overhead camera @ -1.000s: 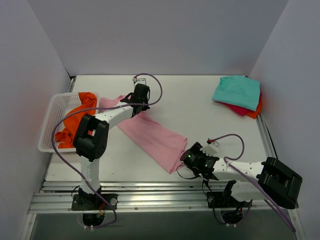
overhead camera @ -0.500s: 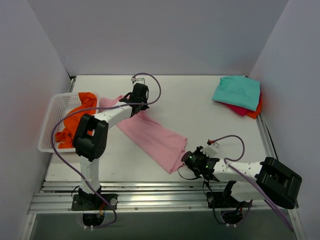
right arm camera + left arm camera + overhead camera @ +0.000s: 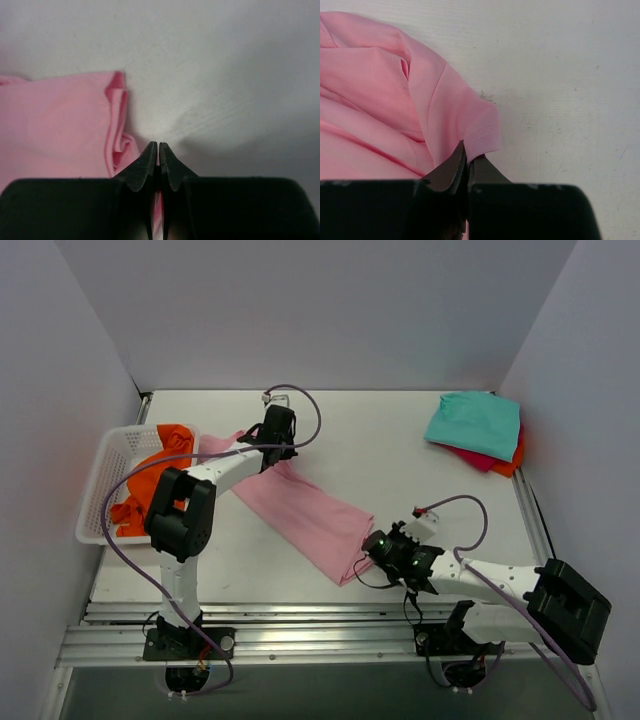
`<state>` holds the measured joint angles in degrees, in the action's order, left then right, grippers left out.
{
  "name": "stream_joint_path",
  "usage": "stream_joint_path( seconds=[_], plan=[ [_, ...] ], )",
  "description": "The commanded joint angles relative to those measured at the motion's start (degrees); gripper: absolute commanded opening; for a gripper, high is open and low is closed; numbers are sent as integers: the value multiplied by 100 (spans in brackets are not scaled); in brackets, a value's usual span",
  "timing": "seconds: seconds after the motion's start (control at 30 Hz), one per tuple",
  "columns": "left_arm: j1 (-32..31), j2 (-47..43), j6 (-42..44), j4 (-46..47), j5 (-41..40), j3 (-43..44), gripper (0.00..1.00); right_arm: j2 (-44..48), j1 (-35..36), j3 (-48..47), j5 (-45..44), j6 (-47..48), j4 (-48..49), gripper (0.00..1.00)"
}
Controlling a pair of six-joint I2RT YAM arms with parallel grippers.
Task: Fold and stack the t-shirts
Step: Flatten out the tshirt
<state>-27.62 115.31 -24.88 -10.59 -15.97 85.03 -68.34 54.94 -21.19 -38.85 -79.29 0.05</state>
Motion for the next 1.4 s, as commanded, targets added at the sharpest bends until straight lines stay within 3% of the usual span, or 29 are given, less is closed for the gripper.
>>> stream_joint_path(
  seconds=[0.0,0.13,0.17,0.3,0.47,0.7,0.83,1.0,1.2,1.37],
  plan=[
    [37,-377,1,-57,173,557,2,382,-473,-789,-720,825,-647,0],
    [37,-763,80,-451,226,1084,2,226,-1615,-1596,-511,2343,-77,0],
    [46,-834,115,-531,234,1207,2,137,-2061,-1747,-362,2548,246,0],
    [37,-1473,405,-900,217,1962,2,-425,-2750,-2792,-289,3147,338,0],
    [19,-2704,607,-901,146,1851,2,-532,-2962,-3837,-649,3375,232,0],
    [-33,-4909,853,-619,147,927,2,-409,-3156,-4962,-765,4094,407,0],
    [-200,-5491,977,-743,-380,796,3,-181,-3156,-5737,-721,4447,232,0],
    [-499,-6168,819,-917,-275,619,4,722,-3138,-6028,-317,4650,118,0],
    [-780,-6459,520,-1655,-12,1067,4,1979,-3138,-6204,578,5054,205,0],
    [-859,-6477,467,-1903,-90,1200,4,2307,-3156,-6704,923,5274,-162,0]
  ],
)
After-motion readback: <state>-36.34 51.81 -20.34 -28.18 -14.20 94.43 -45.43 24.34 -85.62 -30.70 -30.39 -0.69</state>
